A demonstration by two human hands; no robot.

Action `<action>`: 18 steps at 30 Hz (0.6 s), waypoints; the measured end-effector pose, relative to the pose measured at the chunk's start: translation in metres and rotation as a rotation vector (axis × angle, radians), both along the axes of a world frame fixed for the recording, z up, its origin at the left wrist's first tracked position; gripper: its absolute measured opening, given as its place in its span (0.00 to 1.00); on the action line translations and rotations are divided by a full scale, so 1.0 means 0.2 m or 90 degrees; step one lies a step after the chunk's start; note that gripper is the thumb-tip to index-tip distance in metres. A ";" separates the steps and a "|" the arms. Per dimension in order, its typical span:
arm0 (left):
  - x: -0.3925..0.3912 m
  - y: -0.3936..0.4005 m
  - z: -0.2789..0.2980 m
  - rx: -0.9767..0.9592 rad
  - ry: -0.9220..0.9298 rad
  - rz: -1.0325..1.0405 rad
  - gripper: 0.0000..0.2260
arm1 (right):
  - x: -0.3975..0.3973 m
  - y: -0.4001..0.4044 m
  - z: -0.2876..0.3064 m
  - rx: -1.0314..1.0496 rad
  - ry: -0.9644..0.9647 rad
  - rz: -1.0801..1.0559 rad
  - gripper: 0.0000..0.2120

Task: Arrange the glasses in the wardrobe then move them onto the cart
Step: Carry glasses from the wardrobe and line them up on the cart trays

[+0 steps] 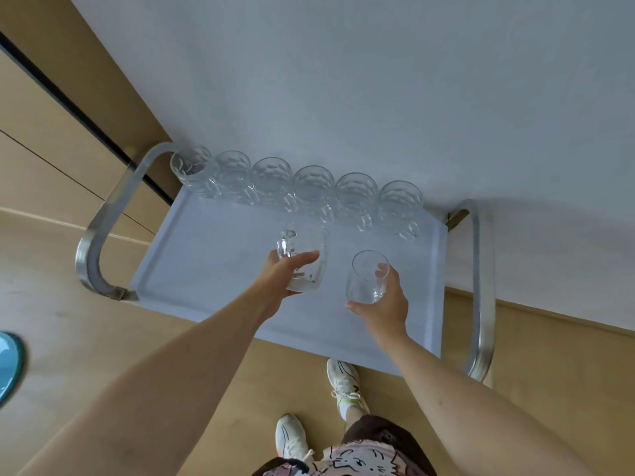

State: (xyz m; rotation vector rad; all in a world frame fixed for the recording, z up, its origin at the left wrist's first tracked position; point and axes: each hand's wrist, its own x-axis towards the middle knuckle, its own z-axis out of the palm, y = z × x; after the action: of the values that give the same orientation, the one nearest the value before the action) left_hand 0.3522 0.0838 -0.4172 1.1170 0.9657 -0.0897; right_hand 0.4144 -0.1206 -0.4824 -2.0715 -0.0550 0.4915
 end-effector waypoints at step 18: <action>0.07 -0.11 0.06 0.056 -0.015 0.043 0.35 | -0.10 -0.10 -0.05 -0.070 -0.064 0.028 0.42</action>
State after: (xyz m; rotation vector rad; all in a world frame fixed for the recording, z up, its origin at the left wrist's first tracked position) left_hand 0.3658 0.0627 -0.4055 1.1624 0.9928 0.0219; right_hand 0.3935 -0.1415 -0.4931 -2.2061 -0.1365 0.4245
